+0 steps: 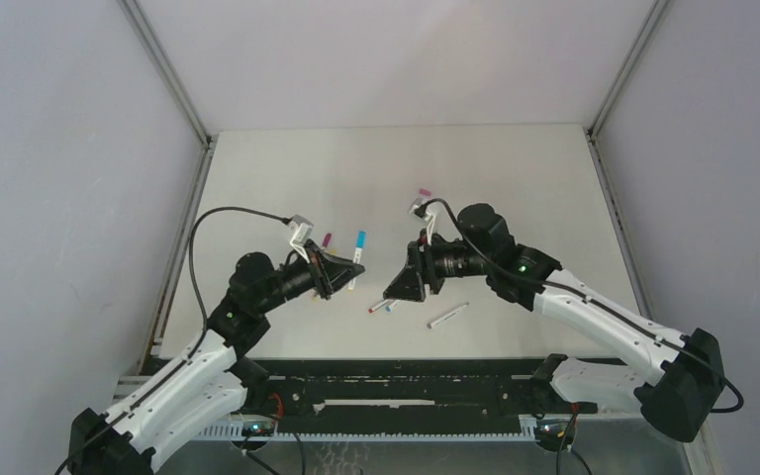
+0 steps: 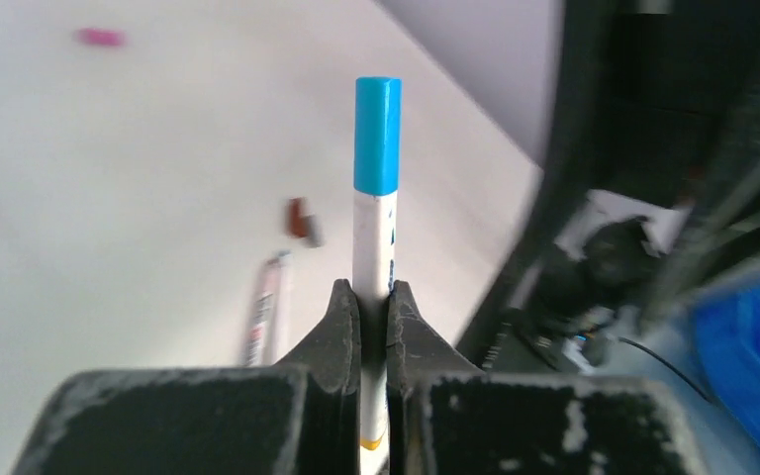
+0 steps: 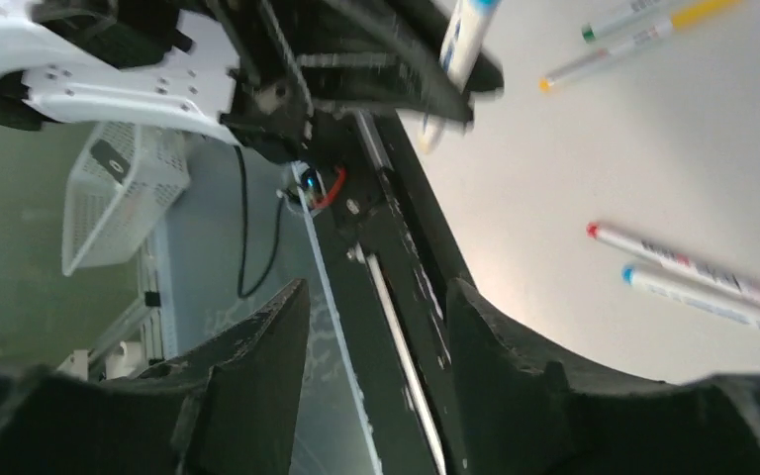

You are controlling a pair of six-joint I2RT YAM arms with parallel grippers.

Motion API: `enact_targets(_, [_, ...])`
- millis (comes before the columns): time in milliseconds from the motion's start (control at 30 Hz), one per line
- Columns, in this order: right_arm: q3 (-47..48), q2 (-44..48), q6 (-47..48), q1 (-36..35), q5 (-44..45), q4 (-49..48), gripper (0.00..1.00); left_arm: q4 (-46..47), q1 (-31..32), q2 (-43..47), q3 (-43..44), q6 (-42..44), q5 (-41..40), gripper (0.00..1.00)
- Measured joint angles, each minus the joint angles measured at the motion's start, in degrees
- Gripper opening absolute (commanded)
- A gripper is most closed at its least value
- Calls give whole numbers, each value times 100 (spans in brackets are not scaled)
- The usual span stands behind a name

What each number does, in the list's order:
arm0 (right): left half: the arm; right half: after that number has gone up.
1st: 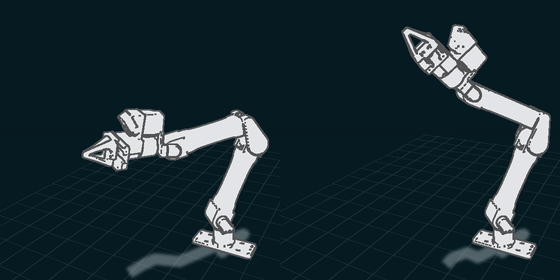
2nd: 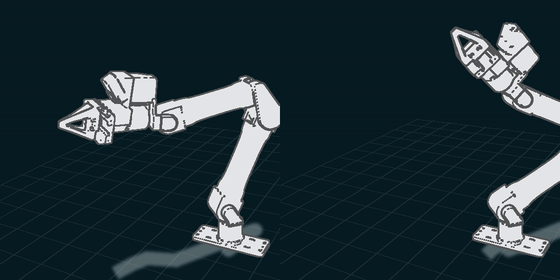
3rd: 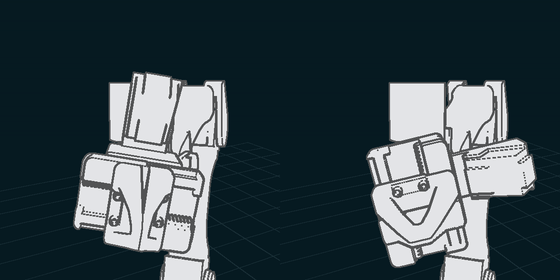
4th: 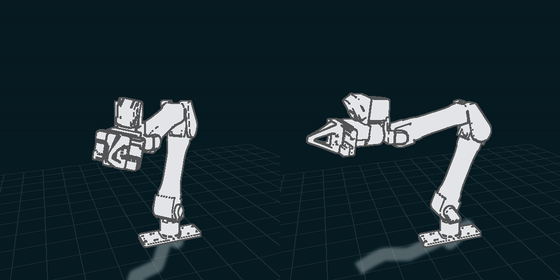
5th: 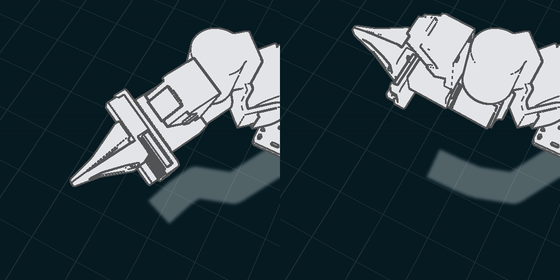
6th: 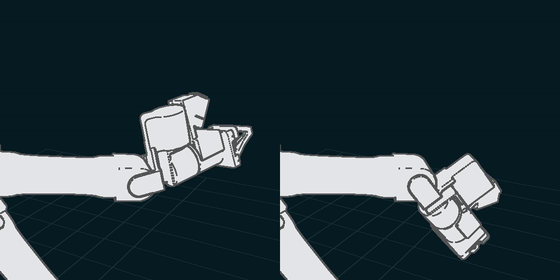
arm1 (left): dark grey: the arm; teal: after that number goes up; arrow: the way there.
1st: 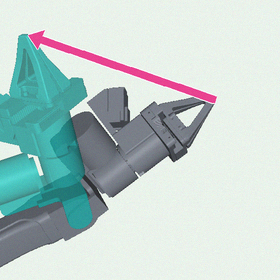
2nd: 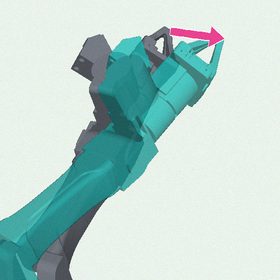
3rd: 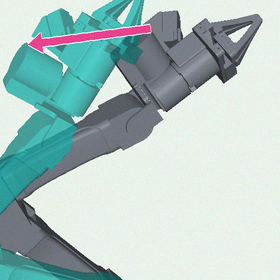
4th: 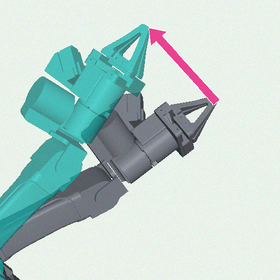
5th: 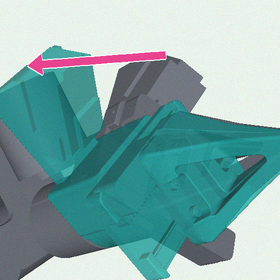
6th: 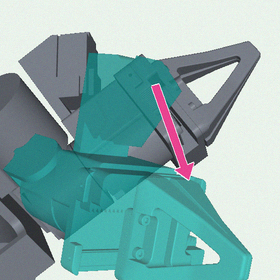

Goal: Insert the pens into the pen caps

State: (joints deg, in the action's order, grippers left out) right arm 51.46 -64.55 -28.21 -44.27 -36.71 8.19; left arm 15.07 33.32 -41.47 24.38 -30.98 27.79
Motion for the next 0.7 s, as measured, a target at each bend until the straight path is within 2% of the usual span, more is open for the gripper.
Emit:
enact_targets(33, [70,48,192,15,31,483,60,-247,-61,70,0,101,-258,0])
enact_targets(133, [205,214,439,205,378,1152,64,-1106,-105,151,0,323,-1067,0])
enact_targets(267, [260,509,581,501,1014,1523,64,-2105,-105,-90,-4,367,-2216,0])
enact_targets(367, [258,601,599,522,1344,1648,64,-2531,-105,-391,-4,369,-2769,0])
enact_targets(500, [144,671,588,518,1773,1659,64,-2771,-105,-844,0,444,-3141,3])
enact_targets(700, [-199,702,476,518,2319,1722,63,-2914,-105,-1742,195,662,-3265,5])
